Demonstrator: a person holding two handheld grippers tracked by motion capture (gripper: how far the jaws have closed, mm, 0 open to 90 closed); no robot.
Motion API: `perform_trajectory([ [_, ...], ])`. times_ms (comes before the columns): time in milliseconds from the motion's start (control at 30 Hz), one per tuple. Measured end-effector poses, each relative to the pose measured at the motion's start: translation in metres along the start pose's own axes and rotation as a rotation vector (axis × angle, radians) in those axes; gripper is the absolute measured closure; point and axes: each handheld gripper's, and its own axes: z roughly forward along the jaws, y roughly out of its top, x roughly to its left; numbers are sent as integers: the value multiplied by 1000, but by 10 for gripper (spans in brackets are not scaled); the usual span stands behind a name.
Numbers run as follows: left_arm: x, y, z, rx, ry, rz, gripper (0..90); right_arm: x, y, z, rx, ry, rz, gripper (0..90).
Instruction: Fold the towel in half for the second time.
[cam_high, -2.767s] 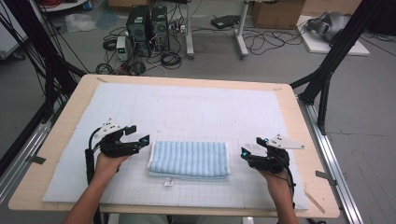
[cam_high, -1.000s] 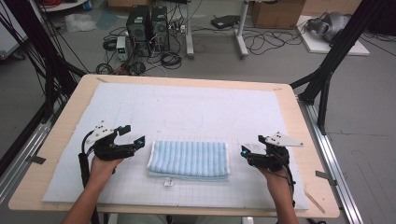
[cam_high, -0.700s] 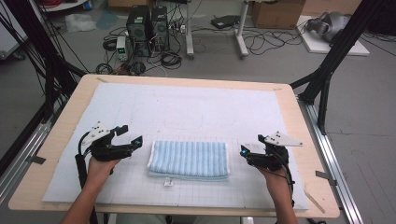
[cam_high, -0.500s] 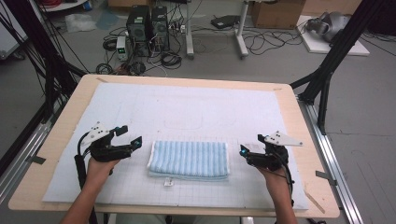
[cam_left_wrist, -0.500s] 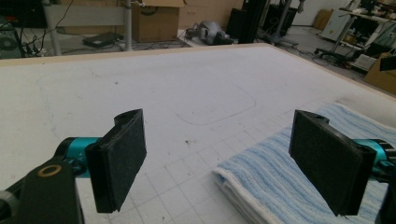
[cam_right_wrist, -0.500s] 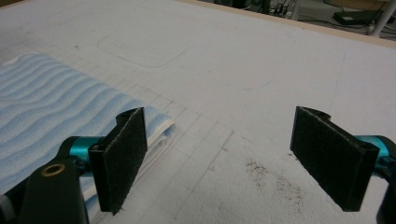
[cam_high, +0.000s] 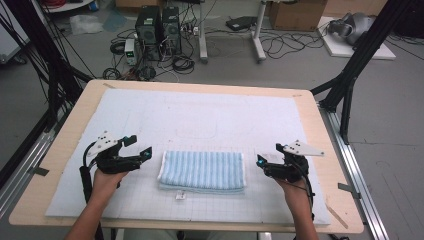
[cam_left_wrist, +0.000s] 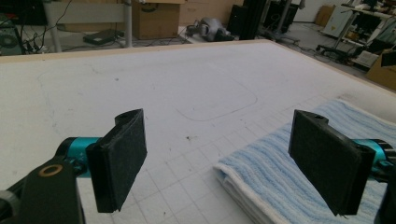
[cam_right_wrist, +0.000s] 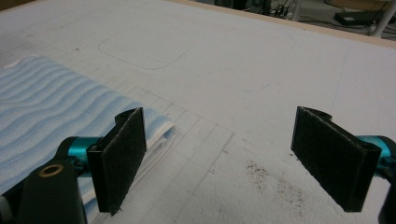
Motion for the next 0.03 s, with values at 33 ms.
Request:
perform_trajectory([
  [33,0,0,0,1,2,2,195,0,0,0,0,1,1,174],
])
